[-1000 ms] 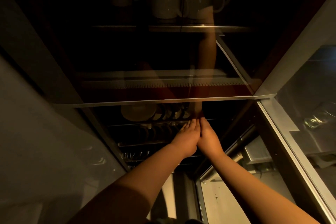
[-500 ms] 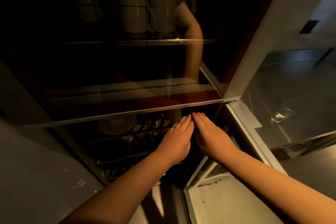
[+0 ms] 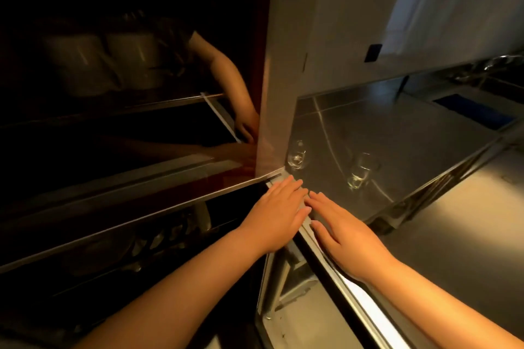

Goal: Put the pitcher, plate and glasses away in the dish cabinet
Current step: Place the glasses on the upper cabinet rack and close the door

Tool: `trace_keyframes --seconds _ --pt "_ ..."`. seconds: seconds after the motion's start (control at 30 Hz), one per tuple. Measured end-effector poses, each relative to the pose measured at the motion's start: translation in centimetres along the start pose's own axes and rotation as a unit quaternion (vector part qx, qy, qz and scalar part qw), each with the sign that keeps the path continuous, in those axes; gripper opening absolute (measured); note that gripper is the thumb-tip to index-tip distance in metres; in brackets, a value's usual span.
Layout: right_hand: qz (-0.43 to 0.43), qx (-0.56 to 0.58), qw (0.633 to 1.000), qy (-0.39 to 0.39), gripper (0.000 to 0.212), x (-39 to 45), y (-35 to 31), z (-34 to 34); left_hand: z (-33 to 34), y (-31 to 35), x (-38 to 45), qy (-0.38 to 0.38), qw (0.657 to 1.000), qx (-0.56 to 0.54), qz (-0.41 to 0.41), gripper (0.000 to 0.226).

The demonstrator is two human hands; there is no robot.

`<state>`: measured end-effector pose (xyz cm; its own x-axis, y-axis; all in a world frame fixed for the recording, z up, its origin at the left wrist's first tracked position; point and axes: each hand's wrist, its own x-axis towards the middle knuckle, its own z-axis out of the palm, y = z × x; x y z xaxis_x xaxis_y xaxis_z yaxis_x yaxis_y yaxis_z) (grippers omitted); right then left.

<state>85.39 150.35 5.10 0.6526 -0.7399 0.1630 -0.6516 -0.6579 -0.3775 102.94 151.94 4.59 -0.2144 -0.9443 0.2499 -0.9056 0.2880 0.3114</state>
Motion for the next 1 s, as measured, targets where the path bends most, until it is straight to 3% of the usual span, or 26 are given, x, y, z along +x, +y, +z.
trace_keyframes --seconds 0.17,0.27,0.57,1.0 --pt "0.034 -0.044 0.998 -0.032 0.053 1.0 4.3 -1.6 0.7 0.1 4.7 -0.11 0.993 0.03 -0.028 0.052" --pt "0.06 -0.038 0.997 -0.029 0.054 2.0 7.2 -2.4 1.1 -0.1 7.4 -0.136 0.988 0.049 -0.044 0.056" --pt "0.155 -0.027 0.987 -0.019 0.057 5.1 14.2 -2.9 4.2 -0.7 16.2 -0.144 0.98 0.068 -0.116 0.072" --pt "0.231 -0.049 0.972 -0.008 0.055 11.8 22.9 -1.6 11.9 -3.9 25.3 -0.13 0.966 0.111 -0.194 0.071"
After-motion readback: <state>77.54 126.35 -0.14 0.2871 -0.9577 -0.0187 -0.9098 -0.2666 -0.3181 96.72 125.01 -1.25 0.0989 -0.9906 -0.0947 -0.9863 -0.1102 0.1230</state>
